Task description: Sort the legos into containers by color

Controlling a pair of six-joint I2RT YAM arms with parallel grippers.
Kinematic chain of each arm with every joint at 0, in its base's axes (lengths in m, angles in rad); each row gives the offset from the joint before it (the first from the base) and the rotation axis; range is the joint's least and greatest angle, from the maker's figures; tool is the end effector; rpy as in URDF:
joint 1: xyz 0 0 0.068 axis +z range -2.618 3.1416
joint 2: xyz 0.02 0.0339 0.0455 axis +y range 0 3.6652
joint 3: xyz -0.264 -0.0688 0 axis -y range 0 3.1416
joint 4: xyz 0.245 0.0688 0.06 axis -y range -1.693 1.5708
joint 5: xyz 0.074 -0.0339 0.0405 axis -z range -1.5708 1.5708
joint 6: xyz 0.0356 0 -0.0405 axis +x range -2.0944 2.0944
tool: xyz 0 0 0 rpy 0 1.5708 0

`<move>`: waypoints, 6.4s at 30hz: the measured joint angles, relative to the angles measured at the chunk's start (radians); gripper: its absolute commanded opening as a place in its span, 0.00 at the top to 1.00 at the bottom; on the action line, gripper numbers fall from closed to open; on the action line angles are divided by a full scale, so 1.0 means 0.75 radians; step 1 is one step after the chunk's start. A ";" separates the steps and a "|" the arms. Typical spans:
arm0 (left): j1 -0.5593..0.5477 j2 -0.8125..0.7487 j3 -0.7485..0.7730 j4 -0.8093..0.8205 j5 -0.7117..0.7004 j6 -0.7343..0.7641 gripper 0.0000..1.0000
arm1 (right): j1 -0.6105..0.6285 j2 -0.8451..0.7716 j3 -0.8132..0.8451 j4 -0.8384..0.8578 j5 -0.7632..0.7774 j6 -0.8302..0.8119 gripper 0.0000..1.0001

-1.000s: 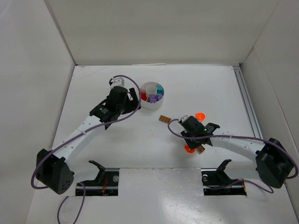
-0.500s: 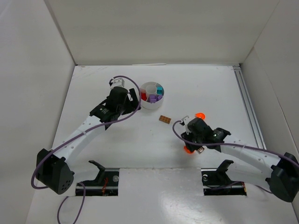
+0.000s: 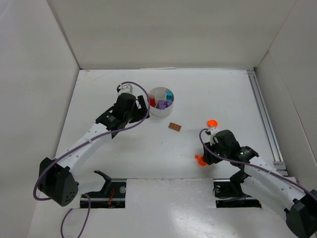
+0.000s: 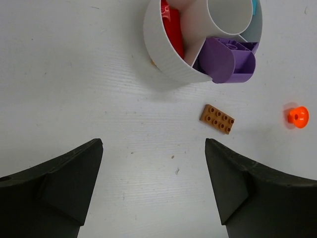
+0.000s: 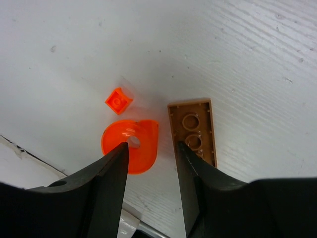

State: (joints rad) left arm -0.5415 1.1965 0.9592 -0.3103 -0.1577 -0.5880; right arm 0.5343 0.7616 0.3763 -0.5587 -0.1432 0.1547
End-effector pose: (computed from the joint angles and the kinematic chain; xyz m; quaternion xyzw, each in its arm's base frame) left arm 0.2333 -0.1338 0.3031 -0.0588 0.8681 -0.2032 0.4490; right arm 0.1201 0.0770 0.1707 -0.2007 0.9277 0.1679 0.2665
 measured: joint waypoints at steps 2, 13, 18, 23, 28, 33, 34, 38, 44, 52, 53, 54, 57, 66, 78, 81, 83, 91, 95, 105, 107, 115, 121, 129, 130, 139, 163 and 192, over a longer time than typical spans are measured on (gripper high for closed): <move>0.000 0.002 0.000 0.000 0.002 0.005 0.19 | -0.023 -0.015 -0.017 0.032 -0.035 0.000 0.52; 0.000 0.019 -0.001 0.002 0.012 0.006 0.19 | -0.048 -0.087 0.004 -0.042 -0.088 -0.034 0.55; 0.000 0.019 -0.005 0.011 0.018 0.006 0.19 | -0.048 -0.175 0.018 -0.125 -0.090 -0.031 0.55; 0.000 0.019 -0.005 0.012 0.027 0.012 0.19 | -0.048 -0.202 0.017 -0.215 -0.102 -0.003 0.55; 0.000 0.019 -0.005 0.026 0.036 0.016 0.19 | -0.048 -0.268 -0.038 -0.227 -0.142 0.039 0.55; 0.000 0.019 -0.005 0.033 0.037 0.025 0.20 | -0.048 -0.211 -0.107 -0.170 -0.188 0.063 0.55; 0.000 0.019 -0.005 0.033 0.037 0.026 0.20 | -0.048 -0.183 -0.108 -0.154 -0.197 0.066 0.55; 0.000 0.019 -0.005 0.035 0.039 0.030 0.20 | -0.050 -0.105 -0.106 -0.049 -0.223 0.069 0.52; 0.000 0.019 -0.005 0.035 0.040 0.031 0.20 | -0.112 -0.055 -0.123 0.100 -0.255 0.070 0.46; 0.000 0.035 -0.005 0.035 0.041 0.031 0.20 | -0.211 -0.089 -0.172 0.197 -0.285 0.069 0.50; 0.000 0.041 -0.005 0.035 0.041 0.031 0.20 | -0.219 -0.091 -0.175 0.200 -0.291 0.069 0.50; 0.000 0.045 -0.005 0.035 0.041 0.031 0.21 | -0.229 -0.091 -0.179 0.208 -0.295 0.069 0.51; 0.000 0.061 -0.005 0.035 0.041 0.031 0.23 | -0.242 -0.091 -0.195 0.242 -0.314 0.069 0.53; 0.000 0.071 -0.005 0.034 0.041 0.031 0.23 | -0.257 -0.048 -0.217 0.334 -0.345 0.068 0.72; 0.000 0.071 -0.005 0.034 0.041 0.030 0.27 | -0.258 -0.108 -0.208 0.316 -0.313 0.022 1.00; 0.000 0.071 -0.005 0.034 0.041 0.030 0.28 | -0.259 -0.126 -0.207 0.297 -0.303 0.013 1.00; 0.000 0.071 -0.005 0.034 0.041 0.030 0.28 | -0.259 -0.128 -0.204 0.290 -0.299 0.002 1.00; 0.005 0.071 -0.001 0.037 0.043 0.030 0.28 | -0.259 -0.125 -0.037 0.221 -0.274 -0.144 1.00; 0.050 0.067 -0.001 0.039 0.077 0.030 0.28 | -0.259 -0.072 0.196 0.237 -0.228 -0.300 1.00; 0.237 -0.009 -0.011 0.052 0.135 -0.019 0.28 | -0.139 0.534 0.923 0.501 -0.120 -0.887 1.00; 0.263 -0.009 -0.019 0.052 0.142 -0.030 0.28 | -0.092 0.709 1.107 0.534 -0.100 -1.041 1.00; 0.311 -0.004 -0.052 0.045 0.179 -0.056 0.28 | -0.019 1.315 1.621 0.641 -0.231 -1.565 1.00; 0.332 -0.004 -0.066 0.046 0.185 -0.061 0.28 | -0.003 1.627 1.788 0.635 -0.369 -1.780 1.00; 0.334 0.003 -0.066 0.047 0.183 -0.061 0.28 | 0.021 1.807 1.913 0.584 -0.510 -1.881 1.00; 0.336 0.007 -0.066 0.046 0.183 -0.062 0.28 | 0.024 1.820 1.928 0.573 -0.517 -1.890 1.00; 0.352 0.027 -0.066 0.044 0.180 -0.061 0.29 | 0.044 1.878 1.966 0.465 -0.552 -1.971 1.00; 0.358 0.063 -0.066 0.045 0.181 -0.061 0.29 | 0.020 1.877 1.967 0.391 -0.631 -2.033 0.66; -0.865 0.508 0.229 0.068 -0.028 -0.027 0.25 | -0.419 0.340 0.800 0.472 0.127 -0.867 0.00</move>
State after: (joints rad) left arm -1.1900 1.5772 1.1313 -0.2596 -0.1787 -0.6086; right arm 0.2199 1.0168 0.9760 -0.2050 -0.0483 -0.4953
